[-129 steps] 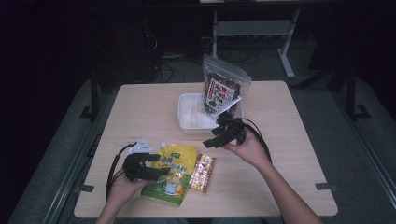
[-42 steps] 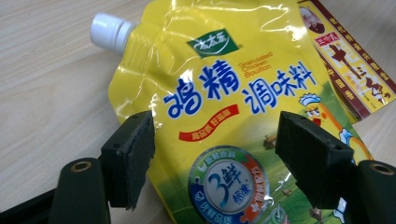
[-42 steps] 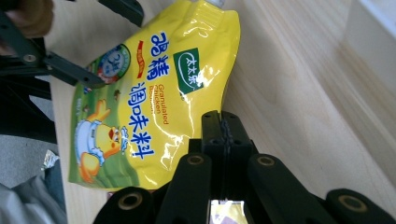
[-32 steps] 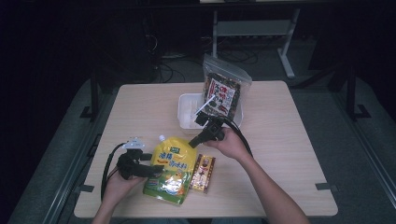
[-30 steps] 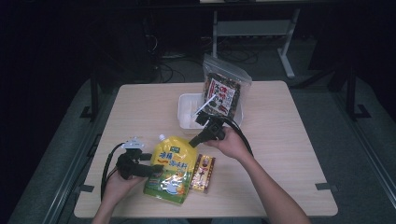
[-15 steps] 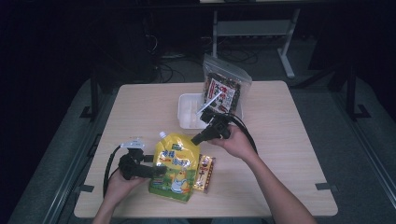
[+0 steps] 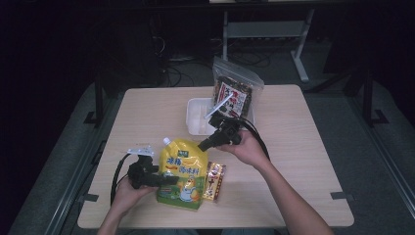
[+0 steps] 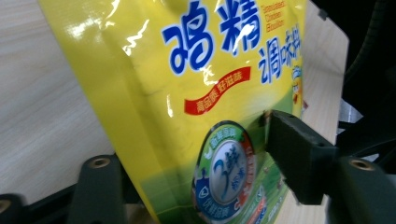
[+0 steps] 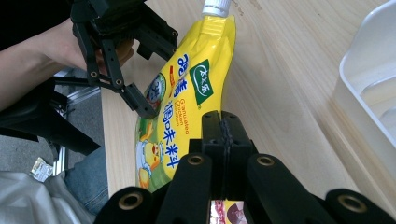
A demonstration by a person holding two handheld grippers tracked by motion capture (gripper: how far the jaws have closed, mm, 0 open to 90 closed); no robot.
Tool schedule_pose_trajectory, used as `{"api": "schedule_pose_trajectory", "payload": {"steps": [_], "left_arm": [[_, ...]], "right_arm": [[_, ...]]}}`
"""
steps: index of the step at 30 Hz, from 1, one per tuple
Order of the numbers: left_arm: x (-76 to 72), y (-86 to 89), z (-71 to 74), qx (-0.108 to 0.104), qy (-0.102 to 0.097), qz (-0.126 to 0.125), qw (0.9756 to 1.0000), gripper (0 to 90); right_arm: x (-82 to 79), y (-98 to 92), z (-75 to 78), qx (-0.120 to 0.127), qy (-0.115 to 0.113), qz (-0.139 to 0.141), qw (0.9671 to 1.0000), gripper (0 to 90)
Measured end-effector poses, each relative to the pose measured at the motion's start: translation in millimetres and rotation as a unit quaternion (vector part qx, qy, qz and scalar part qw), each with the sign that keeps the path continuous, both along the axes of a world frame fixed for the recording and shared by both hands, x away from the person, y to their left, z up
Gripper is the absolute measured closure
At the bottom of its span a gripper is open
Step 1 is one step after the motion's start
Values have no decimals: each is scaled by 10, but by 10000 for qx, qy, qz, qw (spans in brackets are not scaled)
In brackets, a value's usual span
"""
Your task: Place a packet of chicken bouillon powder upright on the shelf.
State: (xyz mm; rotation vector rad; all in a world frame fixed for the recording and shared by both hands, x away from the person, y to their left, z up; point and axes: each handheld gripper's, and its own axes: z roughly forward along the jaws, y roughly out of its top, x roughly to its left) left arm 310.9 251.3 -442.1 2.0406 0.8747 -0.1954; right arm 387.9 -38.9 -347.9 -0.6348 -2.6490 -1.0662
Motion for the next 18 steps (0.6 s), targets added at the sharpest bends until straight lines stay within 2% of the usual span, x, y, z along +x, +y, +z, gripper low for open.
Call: {"api": "schedule_pose_trajectory", "payload": {"steps": [8, 11, 18], "left_arm": [[10, 87, 21, -382, 68, 16, 9992, 588], [-1, 106, 40, -519, -12, -9, 9986, 703], [-17, 101, 60, -548, -91, -113, 9984, 771]], "right_arm": [[10, -47, 16, 84, 41, -23, 10000, 894], [20, -70, 23, 135, 60, -21, 9999, 893], [22, -45, 48, 92, 124, 152, 9998, 865]]}}
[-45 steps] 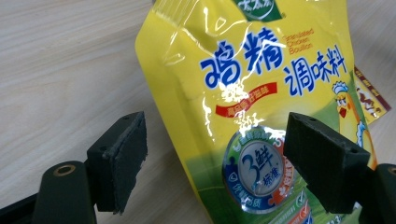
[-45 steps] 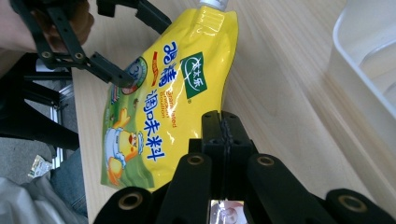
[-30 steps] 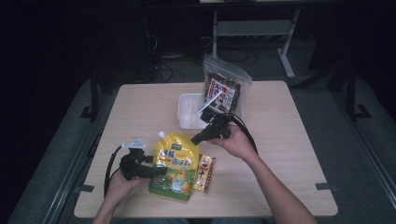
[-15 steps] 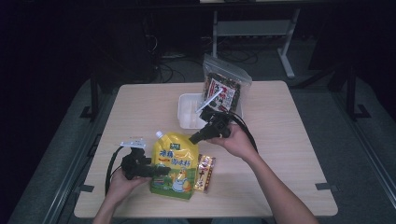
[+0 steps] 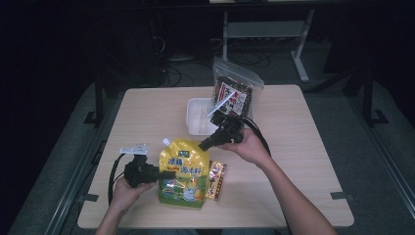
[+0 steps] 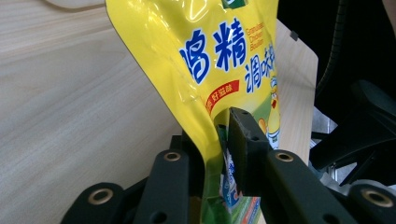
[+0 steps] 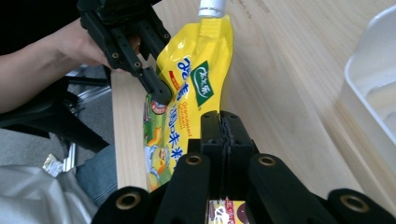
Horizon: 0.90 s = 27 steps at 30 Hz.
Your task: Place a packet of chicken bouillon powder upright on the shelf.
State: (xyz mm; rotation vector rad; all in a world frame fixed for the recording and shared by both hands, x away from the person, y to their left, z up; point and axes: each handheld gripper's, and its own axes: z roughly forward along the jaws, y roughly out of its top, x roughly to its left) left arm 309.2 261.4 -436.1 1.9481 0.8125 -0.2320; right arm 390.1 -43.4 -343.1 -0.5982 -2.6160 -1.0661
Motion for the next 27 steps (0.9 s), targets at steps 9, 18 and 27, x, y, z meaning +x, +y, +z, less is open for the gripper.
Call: {"api": "schedule_pose_trajectory", "payload": {"steps": [9, 18, 27], "left_arm": [[-18, -12, 27, -90, -100, -82, 9999, 791], [-25, -4, 34, -113, -136, -143, 9997, 794], [-35, -29, 62, -72, -211, -187, 9996, 796]], "right_arm": [[82, 154, -48, -239, 243, 289, 9990, 695], [158, 343, -24, -495, 333, 522, 9969, 682], [191, 401, 47, -579, 272, 642, 9959, 701]]}}
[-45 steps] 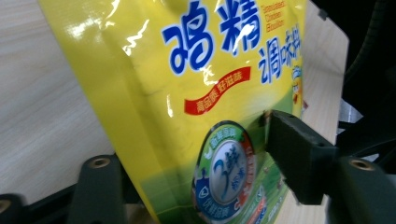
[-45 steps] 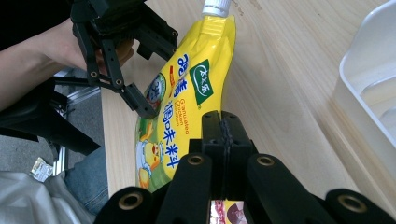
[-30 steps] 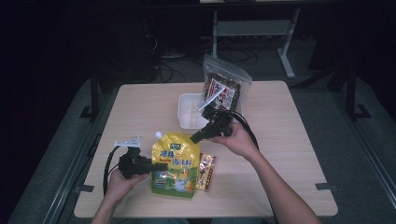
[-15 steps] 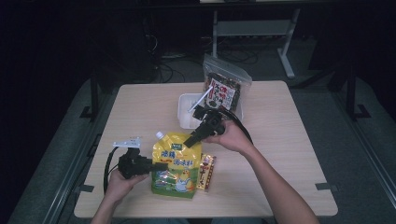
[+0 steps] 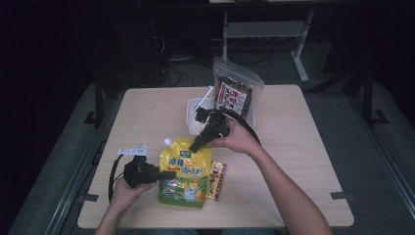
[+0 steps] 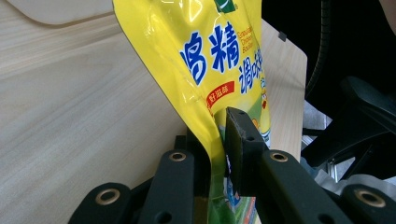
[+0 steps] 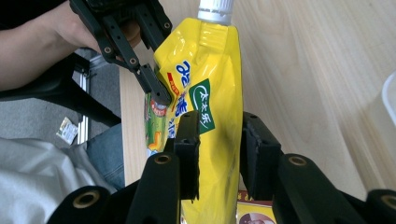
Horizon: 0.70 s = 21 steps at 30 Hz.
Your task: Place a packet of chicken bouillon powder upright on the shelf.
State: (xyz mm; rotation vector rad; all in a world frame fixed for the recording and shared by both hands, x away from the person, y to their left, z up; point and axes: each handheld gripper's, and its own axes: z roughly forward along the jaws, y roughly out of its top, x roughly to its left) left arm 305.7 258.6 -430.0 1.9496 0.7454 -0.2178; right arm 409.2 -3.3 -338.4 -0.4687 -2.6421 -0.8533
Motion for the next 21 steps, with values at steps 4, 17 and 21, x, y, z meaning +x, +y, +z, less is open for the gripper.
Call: {"api": "schedule_pose_trajectory", "payload": {"steps": [4, 17, 21], "left_arm": [[-12, -17, 17, 8, -42, -27, 10000, 797], [-10, -19, 35, -44, -85, -38, 9999, 778], [-11, -38, 41, 57, -126, 1, 9999, 736]], "right_arm": [[12, 39, 6, -53, 24, 69, 10000, 714], [15, 51, 49, -144, 314, 214, 9992, 887], [-21, 38, 82, -178, 412, 193, 9988, 893]]}}
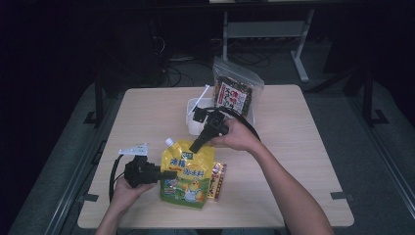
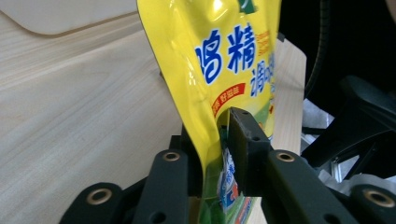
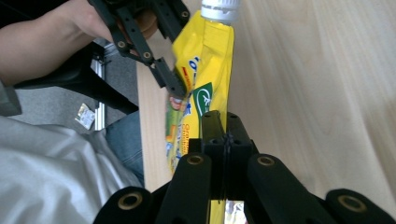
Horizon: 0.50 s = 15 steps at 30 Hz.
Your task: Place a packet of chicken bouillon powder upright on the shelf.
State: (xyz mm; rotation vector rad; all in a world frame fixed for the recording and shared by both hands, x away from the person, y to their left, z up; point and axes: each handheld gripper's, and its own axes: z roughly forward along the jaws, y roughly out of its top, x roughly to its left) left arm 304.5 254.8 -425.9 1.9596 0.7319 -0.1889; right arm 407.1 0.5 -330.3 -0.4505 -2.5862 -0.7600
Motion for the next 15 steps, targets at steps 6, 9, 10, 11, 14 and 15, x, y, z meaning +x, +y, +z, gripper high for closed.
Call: {"api": "schedule_pose_trajectory", "payload": {"steps": [6, 9, 10, 11, 14, 15], "left_arm": [[4, 9, 7, 58, -21, 52, 10000, 656], [5, 16, 8, 82, -39, 59, 9999, 620], [3, 17, 10, 84, -45, 59, 9999, 611], [2, 16, 13, 89, -62, 61, 9999, 601], [-6, 24, 26, 131, -114, 98, 9998, 564], [-9, 29, 31, 131, -141, 134, 9997, 541]], "right_arm": [[-45, -16, 28, 39, 149, -80, 9999, 894], [-89, -5, 60, 36, 169, -80, 9998, 895], [-106, 1, 70, 44, 143, -74, 9999, 895], [-121, 7, 79, 63, 143, -67, 9999, 895], [-163, 17, 104, 56, 152, -89, 9998, 895], [-176, 19, 112, 43, 159, -118, 9998, 895]]}}
